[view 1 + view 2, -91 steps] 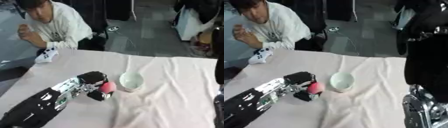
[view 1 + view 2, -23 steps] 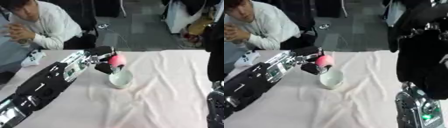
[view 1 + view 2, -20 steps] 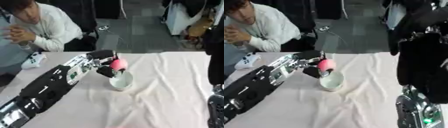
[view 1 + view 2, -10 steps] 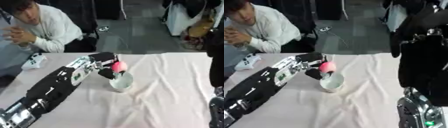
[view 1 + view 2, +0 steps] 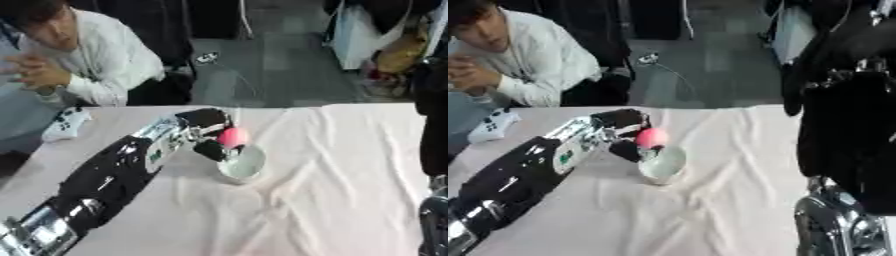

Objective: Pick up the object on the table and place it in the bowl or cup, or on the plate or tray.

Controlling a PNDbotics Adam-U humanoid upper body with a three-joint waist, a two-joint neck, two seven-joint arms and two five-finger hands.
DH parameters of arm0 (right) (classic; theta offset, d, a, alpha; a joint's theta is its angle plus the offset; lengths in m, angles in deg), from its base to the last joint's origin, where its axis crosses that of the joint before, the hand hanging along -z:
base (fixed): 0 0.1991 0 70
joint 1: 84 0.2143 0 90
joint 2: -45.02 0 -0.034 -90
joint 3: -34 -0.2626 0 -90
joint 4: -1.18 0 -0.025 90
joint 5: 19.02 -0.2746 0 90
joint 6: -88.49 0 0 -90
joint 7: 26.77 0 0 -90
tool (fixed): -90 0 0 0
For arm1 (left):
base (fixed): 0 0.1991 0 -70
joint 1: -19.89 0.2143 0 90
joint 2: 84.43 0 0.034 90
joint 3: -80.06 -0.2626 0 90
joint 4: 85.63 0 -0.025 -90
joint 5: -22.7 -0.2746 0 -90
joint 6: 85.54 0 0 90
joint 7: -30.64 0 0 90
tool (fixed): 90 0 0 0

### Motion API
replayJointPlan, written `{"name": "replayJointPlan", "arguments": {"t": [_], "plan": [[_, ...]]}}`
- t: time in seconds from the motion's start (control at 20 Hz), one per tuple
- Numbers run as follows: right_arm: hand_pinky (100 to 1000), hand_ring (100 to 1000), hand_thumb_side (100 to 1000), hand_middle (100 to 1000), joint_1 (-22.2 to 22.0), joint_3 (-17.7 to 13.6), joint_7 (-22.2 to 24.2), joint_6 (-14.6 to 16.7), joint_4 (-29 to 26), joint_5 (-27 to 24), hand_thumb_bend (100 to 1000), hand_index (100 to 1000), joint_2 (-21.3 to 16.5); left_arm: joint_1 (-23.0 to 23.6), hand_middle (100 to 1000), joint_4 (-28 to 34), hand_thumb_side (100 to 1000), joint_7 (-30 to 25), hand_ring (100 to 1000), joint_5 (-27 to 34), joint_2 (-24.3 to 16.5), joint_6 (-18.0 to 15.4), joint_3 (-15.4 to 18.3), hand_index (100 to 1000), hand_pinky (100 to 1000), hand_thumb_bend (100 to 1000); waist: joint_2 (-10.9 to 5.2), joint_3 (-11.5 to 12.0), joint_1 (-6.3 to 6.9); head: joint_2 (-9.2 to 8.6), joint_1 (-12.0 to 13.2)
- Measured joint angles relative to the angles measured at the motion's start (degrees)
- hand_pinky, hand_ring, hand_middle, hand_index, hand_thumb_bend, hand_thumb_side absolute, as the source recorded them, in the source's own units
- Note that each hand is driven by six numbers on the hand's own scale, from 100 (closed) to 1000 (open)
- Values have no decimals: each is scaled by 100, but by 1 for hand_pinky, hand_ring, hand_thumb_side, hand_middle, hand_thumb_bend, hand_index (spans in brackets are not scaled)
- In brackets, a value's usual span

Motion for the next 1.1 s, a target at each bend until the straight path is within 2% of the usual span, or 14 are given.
{"name": "replayJointPlan", "arguments": {"t": [0.25, 0.45, 0.5, 0.55, 0.7, 0.75, 0.8, 1.0, 1.1], "plan": [[100, 333, 727, 377, 14, 5, 14, -12, 0, -4, 121, 499, 3, -38, 101, -122, 628, 38, 100, -83, 5, -38, 68, 357, 100, 100, 16, -26, 37, 1, 0], [100, 332, 726, 377, 15, 17, 25, -22, 0, -8, 119, 499, 44, -38, 211, -180, 632, 46, 100, -90, 5, -49, 101, 437, 100, 100, 17, -35, 39, 1, 0], [100, 332, 728, 377, 15, 21, 25, -22, 0, -13, 120, 499, 47, -38, 331, -199, 675, 33, 174, -88, 5, -42, 103, 515, 100, 100, 17, -35, 39, 2, 0], [100, 332, 728, 377, 15, 23, 25, -22, 0, -21, 120, 499, 47, -38, 390, -220, 706, 6, 234, -83, 6, -35, 104, 548, 100, 100, 17, -35, 39, 6, 0], [100, 332, 728, 377, 15, 35, 26, -23, 0, -29, 119, 499, 47, -55, 479, -272, 754, -150, 346, -77, 6, -4, 107, 607, 126, 100, 17, -33, 40, 26, 0], [100, 332, 728, 377, 15, 35, 26, -23, 0, -32, 119, 499, 47, -70, 472, -286, 752, -213, 337, -77, 6, 6, 108, 603, 107, 100, 17, -33, 40, 27, -1], [100, 333, 728, 377, 15, 35, 26, -23, 0, -38, 119, 499, 47, -82, 532, -299, 769, -273, 419, -77, 6, 16, 111, 641, 279, 100, 17, -32, 40, 28, -1], [100, 332, 729, 377, 15, 35, 26, -23, 0, -45, 119, 499, 47, -82, 589, -323, 804, -464, 481, -73, 6, 37, 132, 676, 388, 100, 17, -24, 40, 30, -2], [100, 332, 729, 377, 15, 35, 26, -23, 0, -46, 118, 499, 47, -82, 601, -339, 816, -558, 492, -48, 6, 41, 134, 684, 401, 100, 17, -13, 40, 31, -3]]}}
